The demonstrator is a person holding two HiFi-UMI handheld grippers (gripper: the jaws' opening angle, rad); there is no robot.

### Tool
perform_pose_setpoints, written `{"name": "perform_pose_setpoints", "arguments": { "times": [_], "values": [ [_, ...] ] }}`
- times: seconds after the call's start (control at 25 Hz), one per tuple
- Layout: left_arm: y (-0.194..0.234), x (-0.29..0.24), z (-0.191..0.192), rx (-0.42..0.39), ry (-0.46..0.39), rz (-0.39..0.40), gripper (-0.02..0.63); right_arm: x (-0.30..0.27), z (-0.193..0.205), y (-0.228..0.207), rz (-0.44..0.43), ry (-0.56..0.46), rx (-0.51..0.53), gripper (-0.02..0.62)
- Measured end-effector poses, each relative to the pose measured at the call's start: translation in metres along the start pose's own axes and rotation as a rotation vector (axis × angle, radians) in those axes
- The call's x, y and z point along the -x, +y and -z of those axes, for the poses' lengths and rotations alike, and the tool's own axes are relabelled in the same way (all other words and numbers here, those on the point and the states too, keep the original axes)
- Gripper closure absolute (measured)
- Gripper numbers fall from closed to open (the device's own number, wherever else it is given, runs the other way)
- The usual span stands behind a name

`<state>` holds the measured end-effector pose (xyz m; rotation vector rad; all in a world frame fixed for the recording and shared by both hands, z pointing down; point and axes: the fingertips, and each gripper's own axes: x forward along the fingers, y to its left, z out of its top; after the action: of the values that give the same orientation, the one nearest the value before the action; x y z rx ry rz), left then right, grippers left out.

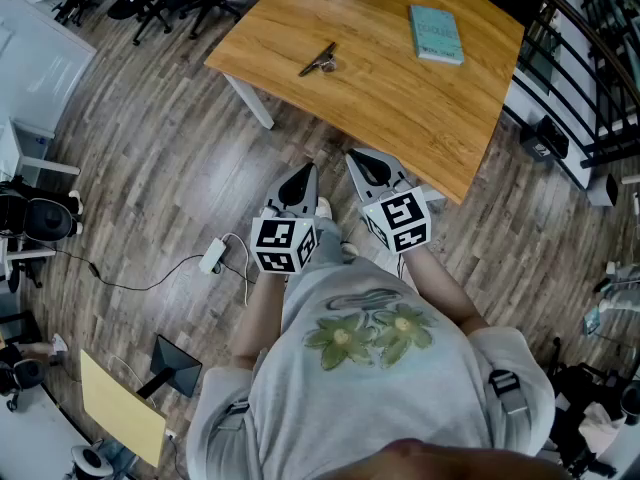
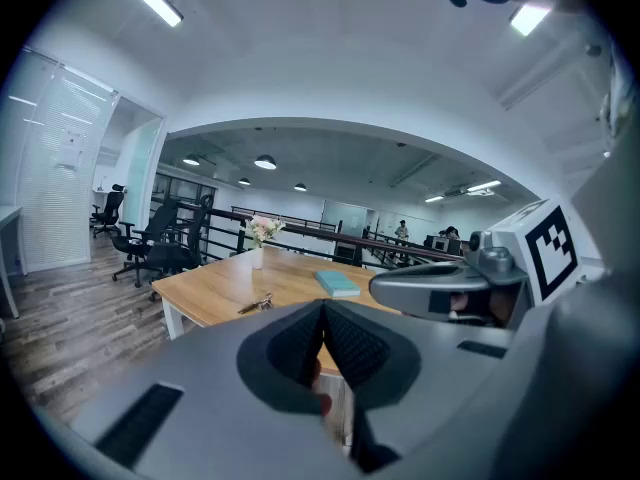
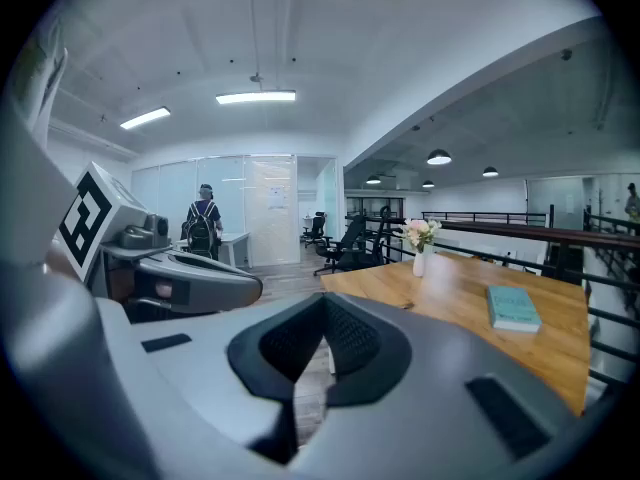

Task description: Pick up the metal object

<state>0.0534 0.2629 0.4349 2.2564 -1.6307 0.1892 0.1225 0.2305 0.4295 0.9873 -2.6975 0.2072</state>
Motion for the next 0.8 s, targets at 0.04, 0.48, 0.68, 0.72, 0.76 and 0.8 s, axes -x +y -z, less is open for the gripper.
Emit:
{"name": "perform_pose_setpoints", "arguments": {
  "times": [0.04, 0.48, 0.68, 0.72, 0.76, 0.8],
  "values": [
    [0.004, -0.004, -0.002, 0.001, -0.001, 0.001, 0.597, -0.005, -0.001, -0.003, 0.004, 0.003, -0.003, 0.588],
    [0.065, -0.067, -0.045, 0.012, -0.024, 0.032, 0.595, -0.086, -0.038, -0.048, 0.037, 0.011, 0.015, 0.588],
    [0.095, -0.100, -0.065, 0.016, -0.031, 0.046, 0.595, -0.121, -0.050, -0.067, 0.051, 0.009, 0.020, 0.588],
    [0.100, -0.106, -0.068, 0.012, -0.030, 0.051, 0.595, -0.127, -0.051, -0.071, 0.058, 0.011, 0.020, 0.588],
    [0.105, -0.111, -0.071, 0.009, -0.028, 0.057, 0.597, -0.133, -0.052, -0.075, 0.066, 0.014, 0.019, 0.588],
    [0.111, -0.116, -0.073, 0.006, -0.026, 0.063, 0.597, -0.140, -0.054, -0.077, 0.073, 0.017, 0.019, 0.588]
  ]
}}
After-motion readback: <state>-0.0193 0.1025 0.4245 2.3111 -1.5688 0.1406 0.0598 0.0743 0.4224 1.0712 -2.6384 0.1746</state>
